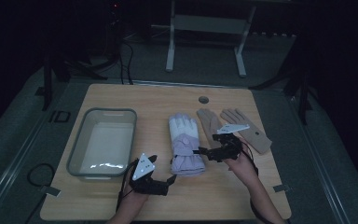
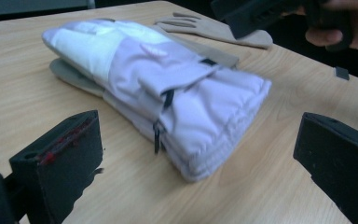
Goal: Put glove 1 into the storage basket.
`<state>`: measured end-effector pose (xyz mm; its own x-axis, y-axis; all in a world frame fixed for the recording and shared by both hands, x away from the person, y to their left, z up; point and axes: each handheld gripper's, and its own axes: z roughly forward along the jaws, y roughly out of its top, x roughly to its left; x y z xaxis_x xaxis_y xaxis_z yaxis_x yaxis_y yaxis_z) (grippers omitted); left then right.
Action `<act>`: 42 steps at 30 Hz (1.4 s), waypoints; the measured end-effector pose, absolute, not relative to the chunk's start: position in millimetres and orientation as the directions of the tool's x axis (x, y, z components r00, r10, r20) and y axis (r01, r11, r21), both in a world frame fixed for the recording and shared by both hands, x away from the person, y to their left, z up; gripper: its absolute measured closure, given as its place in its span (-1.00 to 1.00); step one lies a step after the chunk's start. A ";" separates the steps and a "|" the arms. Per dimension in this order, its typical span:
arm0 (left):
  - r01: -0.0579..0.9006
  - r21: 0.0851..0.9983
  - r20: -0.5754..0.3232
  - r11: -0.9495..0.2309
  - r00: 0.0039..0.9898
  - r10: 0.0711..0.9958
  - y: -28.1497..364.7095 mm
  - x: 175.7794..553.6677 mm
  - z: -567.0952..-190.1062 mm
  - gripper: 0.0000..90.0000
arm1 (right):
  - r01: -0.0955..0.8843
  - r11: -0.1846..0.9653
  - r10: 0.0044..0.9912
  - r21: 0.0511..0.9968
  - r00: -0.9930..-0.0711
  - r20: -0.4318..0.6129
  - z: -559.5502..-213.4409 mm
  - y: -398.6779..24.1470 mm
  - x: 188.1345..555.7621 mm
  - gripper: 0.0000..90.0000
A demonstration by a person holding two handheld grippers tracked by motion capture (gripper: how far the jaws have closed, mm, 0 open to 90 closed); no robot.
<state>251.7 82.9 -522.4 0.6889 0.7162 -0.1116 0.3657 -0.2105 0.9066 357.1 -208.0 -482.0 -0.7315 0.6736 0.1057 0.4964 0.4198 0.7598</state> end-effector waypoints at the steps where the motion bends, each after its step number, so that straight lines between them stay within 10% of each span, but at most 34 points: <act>1: 0.361 0.906 -0.102 -0.222 0.693 0.713 79.7 254.9 -518.9 -0.97 | 0.493 0.407 0.676 0.769 -0.729 0.109 -481.8 -207.9 356.7 -0.77; 13: 0.508 0.818 -0.106 -0.268 0.592 0.799 52.2 300.3 -515.1 -0.55 | 0.524 0.390 0.706 0.758 -0.698 0.119 -492.4 -184.0 380.9 -0.26; 32: 0.700 0.664 -0.325 -0.261 0.586 0.743 49.2 320.5 -554.9 -0.26 | 0.700 0.334 0.704 0.631 -0.630 0.326 -546.3 -192.2 400.6 -0.18; 42: 0.726 0.633 -0.406 -0.267 0.605 0.685 52.7 329.2 -560.1 0.09 | 0.746 0.294 0.615 0.597 -0.626 0.480 -557.4 -199.7 406.3 0.47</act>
